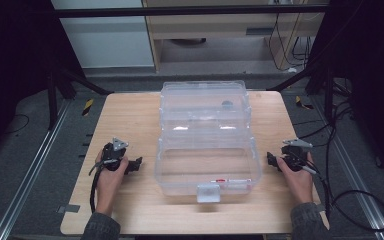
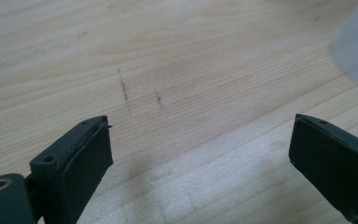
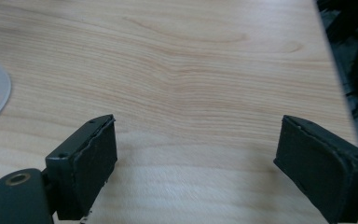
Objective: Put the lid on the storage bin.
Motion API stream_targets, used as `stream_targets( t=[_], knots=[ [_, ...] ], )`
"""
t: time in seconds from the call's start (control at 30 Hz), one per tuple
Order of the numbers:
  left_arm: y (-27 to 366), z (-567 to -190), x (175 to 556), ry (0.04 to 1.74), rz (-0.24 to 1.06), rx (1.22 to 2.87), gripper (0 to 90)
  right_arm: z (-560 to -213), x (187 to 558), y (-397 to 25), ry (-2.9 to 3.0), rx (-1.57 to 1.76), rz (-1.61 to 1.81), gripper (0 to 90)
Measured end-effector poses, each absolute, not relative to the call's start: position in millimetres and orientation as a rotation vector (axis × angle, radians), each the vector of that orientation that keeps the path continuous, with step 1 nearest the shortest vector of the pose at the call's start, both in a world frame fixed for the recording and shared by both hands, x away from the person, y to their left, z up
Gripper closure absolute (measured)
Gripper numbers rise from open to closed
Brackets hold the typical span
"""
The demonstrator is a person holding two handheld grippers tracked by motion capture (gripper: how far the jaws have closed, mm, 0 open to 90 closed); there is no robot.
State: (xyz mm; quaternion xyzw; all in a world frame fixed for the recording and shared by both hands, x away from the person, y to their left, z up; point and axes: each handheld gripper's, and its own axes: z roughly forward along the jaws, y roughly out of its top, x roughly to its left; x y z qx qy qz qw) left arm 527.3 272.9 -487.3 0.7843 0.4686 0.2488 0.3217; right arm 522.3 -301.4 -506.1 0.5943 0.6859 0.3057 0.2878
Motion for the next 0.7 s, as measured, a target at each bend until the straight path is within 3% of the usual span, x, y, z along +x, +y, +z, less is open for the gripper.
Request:
stream_targets(
  t=[0.27, 0.43, 0.6, 0.7],
  knots=[
    [263, -455, 497, 1.077, 0.663, 2.042, 5.1, -460, 471, -289, 1.839, 1.410, 0.744, 9.8],
    [260, -428, 473, 0.926, 0.679, 2.057, 4.3, -404, 427, -272, 1.917, 1.208, 0.674, 10.0],
    [255, -392, 453, 0.815, 0.753, 2.125, 4.0, -354, 427, -255, 2.028, 1.021, 0.595, 14.4],
    [250, -370, 452, 0.755, 0.684, 2.114, 4.1, -318, 453, -235, 2.177, 0.870, 0.589, 16.6]
  ],
)
